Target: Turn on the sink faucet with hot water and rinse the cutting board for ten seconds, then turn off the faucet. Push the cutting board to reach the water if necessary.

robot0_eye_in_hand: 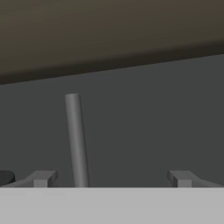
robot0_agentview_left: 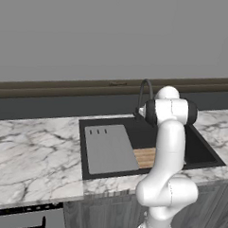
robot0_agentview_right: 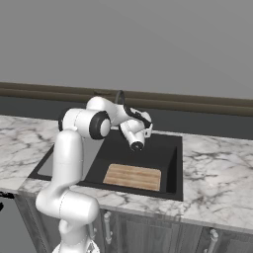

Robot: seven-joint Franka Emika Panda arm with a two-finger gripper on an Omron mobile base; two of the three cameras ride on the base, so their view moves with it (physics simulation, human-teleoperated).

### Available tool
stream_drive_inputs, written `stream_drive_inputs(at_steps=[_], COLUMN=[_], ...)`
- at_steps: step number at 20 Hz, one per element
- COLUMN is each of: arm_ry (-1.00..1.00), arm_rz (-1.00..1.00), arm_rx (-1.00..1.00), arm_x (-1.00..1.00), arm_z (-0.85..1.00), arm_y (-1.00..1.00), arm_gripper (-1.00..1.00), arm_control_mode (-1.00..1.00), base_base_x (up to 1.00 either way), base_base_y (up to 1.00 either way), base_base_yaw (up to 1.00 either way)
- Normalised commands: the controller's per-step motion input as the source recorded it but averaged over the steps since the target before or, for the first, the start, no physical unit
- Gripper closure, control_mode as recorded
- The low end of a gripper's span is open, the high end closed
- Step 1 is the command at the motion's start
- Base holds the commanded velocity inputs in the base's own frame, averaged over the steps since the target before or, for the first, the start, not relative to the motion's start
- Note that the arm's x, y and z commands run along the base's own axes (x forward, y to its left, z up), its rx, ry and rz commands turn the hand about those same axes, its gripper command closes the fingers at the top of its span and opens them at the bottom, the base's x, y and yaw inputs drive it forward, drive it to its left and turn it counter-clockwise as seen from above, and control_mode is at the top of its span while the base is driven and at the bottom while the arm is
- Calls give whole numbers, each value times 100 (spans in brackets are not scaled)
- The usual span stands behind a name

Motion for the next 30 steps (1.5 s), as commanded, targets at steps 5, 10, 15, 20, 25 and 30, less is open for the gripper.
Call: stream_drive_inputs(at_steps=[5, 10, 15, 20, 25, 30], arm_ry=[0, 0, 0, 0, 0, 0], arm_rz=[0, 0, 0, 0, 0, 0], arm_rx=[0, 0, 0, 0, 0, 0], arm_x=[0, 0, 0, 0, 0, 0], arm_z=[0, 0, 0, 0, 0, 0], arm_y=[-4, -8, -6, -1, -2, -10], arm_gripper=[-100, -100, -100, -100, -100, -100], arm_control_mode=[-100, -100, -100, -100, -100, -100], base_base_x=[0, 0, 0, 0, 0, 0], base_base_y=[0, 0, 0, 0, 0, 0], base_base_yaw=[0, 0, 0, 0, 0, 0])
